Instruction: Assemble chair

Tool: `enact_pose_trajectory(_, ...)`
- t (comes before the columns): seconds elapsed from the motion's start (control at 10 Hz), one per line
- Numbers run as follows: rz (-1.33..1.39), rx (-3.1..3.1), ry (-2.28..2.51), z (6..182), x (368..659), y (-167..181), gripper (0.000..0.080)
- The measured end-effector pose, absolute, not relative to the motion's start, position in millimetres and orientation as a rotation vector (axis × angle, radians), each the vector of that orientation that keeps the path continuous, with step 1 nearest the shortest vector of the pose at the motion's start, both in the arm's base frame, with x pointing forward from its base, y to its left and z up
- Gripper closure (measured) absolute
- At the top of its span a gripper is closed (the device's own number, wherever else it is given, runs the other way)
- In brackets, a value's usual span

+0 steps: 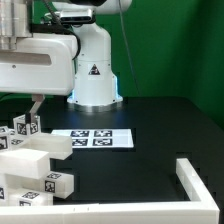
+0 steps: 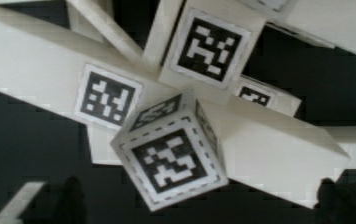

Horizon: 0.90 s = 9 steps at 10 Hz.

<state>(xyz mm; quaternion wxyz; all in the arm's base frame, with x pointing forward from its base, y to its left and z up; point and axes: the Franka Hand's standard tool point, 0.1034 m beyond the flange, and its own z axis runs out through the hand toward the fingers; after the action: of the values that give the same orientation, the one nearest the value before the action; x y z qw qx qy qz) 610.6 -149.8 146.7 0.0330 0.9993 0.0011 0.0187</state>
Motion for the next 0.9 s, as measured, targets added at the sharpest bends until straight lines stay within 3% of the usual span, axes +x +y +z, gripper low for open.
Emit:
enact_pose_trajectory(0.1,-0.068,3.115,0.050,148.6,605,-146,0.0150)
enact_pose_trajectory(0.5,-0.093,3.115,0.176,145.1,613,-148,0.0150)
enact_pose_trajectory(0.9,-0.092,2.995,0.873,137.0,606,-162,0.0150)
